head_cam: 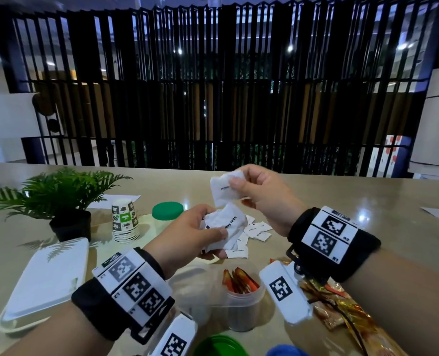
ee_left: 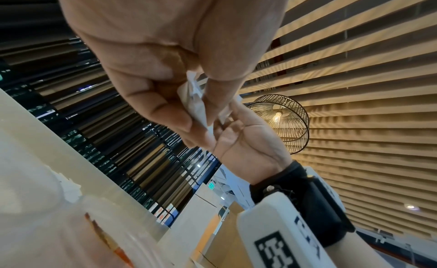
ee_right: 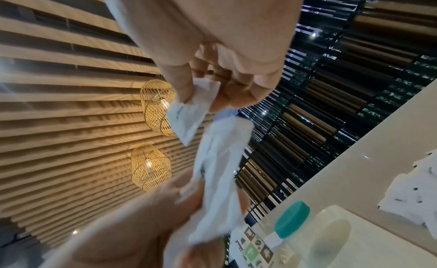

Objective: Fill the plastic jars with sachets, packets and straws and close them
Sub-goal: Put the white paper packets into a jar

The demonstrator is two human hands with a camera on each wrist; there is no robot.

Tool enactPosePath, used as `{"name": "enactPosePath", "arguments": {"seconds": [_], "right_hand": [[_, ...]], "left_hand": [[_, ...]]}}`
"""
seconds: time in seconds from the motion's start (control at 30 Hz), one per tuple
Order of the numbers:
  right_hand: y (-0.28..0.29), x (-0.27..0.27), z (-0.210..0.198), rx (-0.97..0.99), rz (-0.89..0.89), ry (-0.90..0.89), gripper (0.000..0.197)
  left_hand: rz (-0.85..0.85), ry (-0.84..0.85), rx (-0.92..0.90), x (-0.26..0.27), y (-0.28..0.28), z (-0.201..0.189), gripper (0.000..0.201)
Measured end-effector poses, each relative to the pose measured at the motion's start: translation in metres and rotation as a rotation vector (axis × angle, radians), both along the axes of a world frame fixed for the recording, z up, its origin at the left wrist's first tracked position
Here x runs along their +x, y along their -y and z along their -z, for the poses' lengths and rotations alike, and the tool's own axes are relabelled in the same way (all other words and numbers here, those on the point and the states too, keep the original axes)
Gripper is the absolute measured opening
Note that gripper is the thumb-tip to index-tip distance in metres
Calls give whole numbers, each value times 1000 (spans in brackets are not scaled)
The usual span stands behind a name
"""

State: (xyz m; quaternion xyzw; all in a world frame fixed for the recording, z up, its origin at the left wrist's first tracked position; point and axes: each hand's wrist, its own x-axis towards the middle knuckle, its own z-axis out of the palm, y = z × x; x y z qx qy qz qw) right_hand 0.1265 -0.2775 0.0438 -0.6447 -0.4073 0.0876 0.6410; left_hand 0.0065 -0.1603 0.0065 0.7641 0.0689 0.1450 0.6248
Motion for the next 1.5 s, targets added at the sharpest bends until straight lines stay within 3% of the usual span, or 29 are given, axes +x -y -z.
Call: {"name": "enactPosePath", "arguments": {"seconds": [0.1, 0.2, 0.3, 0.47, 0.6, 0.73, 0.8, 1.17, 1.3, 1.5], "right_hand": [[7, 2, -7, 80, -79, -27, 9], [11, -3, -5, -139, -160, 81, 8], [7, -3, 5, -282, -65, 205, 16], [-2, -5, 12, -248, 40, 198, 16], [-9, -3, 18, -178, 68, 60, 30], [-13, -9, 27, -149, 2, -35, 12], [-15, -10, 30, -133, 15, -33, 15], [-20, -13, 33, -153, -64, -158, 24], [-19, -13, 34, -172, -84, -151, 9], [-24, -20, 34, -78, -171, -384, 11]], "left_hand": [[-29, -1, -7, -2, -3, 3, 16], [-35, 19, 10, -3, -6, 4, 17], [-64, 44, 29, -3, -9, 4, 17], [-82, 83, -74, -2, -12, 6, 19], [-98, 128, -177, -2, -19, 10, 40], [-218, 183, -107, -2, -21, 17, 23], [-237, 199, -118, -1, -21, 20, 19], [-286, 213, -115, -3, -21, 20, 21], [-311, 228, -11, -9, -30, 15, 22], [-287, 294, -307, -12, -37, 17, 14]]}}
